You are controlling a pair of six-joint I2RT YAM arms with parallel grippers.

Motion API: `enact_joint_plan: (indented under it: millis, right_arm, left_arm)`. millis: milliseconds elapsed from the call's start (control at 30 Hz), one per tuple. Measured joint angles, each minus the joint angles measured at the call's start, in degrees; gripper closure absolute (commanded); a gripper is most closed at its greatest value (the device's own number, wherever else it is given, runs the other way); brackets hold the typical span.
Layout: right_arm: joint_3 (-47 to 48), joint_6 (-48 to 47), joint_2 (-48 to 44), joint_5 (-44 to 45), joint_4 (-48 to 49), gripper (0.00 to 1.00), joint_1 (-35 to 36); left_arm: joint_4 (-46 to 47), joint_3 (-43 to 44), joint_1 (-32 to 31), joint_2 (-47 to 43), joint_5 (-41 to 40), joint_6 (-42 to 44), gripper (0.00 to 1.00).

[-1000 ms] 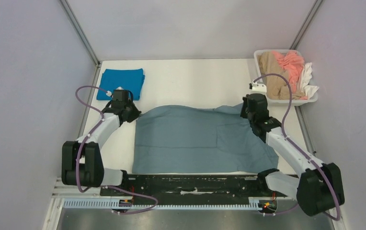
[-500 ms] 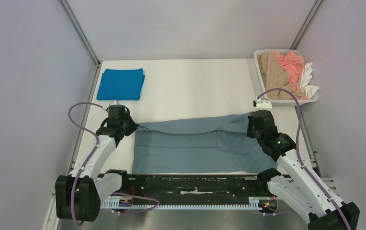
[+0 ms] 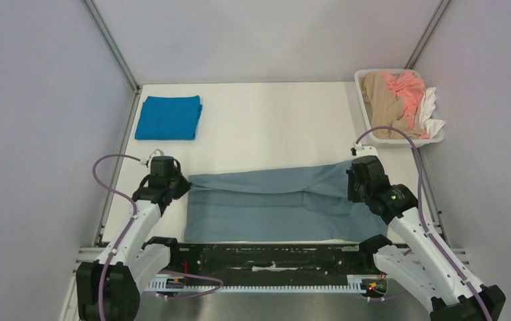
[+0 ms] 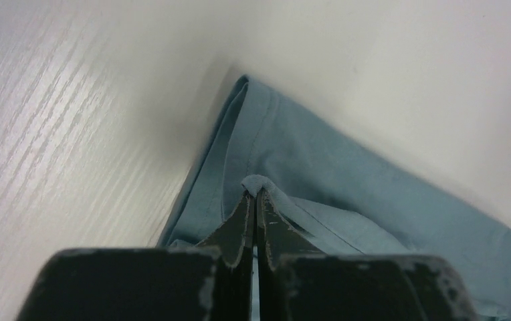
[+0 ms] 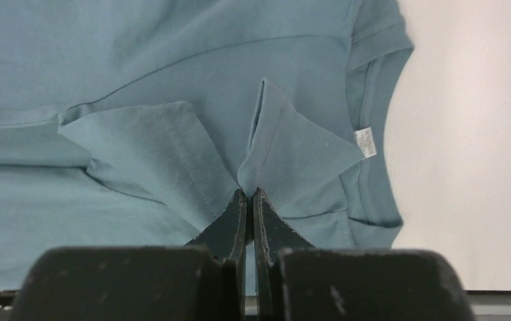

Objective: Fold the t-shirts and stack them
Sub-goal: Fold the other side of the tshirt into a rectangle

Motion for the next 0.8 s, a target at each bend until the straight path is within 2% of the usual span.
enact_joint_plan:
  millis: [67,100,167,200,267,300,333,467,600,800]
  right_arm:
    - [-0.37,0.52,-0.04,-1.25,-0.98,0.89,0.0]
    - [-0.85,1.03,-0.13,-1.88,-1.27,0.84,0.0]
    - [-2.64,2.56,-0.37,-3.76,-2.01,0.7,0.0]
    - [-4.07,3.41,-0.57,-5.07,-2.49,0.59,0.0]
    - [-6.56,4.61,-0.87,-8.07,-4.31,0.35,-0.02]
    - [-7.56,5.2,-1.14,-9.6,-5.66,0.17,0.0]
    - [-7.93,5.6,-1.55,-10.49,-7.19,0.03,0.0]
    - [-5.97,5.75,-4.83,-11.5,-9.94,0.02,0.04]
    - [-4.22,5.73,-6.12,-12.22,-5.55,0.02,0.04]
    - [-6.08,6.75,2.14,-13.18,8.87,0.02,0.04]
  left_arm:
    - [-0.61,-0.96,0.0,-0.02,0.02,-0.48,0.75]
    - [-0.94,-1.29,0.0,-0.17,-0.04,-0.74,0.62]
    - [-2.1,-1.66,0.0,-1.14,-0.87,-1.97,0.32]
    - [-2.86,-1.7,0.0,-1.86,-1.25,-2.4,0.24]
    - [-5.27,-1.31,0.0,-4.04,-3.37,-4.33,0.22]
    - [-6.69,-0.59,0.0,-4.96,-4.26,-4.92,0.21]
    - [-8.28,0.87,0.0,-5.73,-5.51,-5.62,0.21]
    - [-10.14,8.39,0.0,-6.78,-7.26,-6.54,0.2]
    - [-5.25,11.34,-0.66,-4.96,-2.19,-6.49,0.19]
    - [0.61,11.06,-10.6,9.62,4.83,-6.25,0.18]
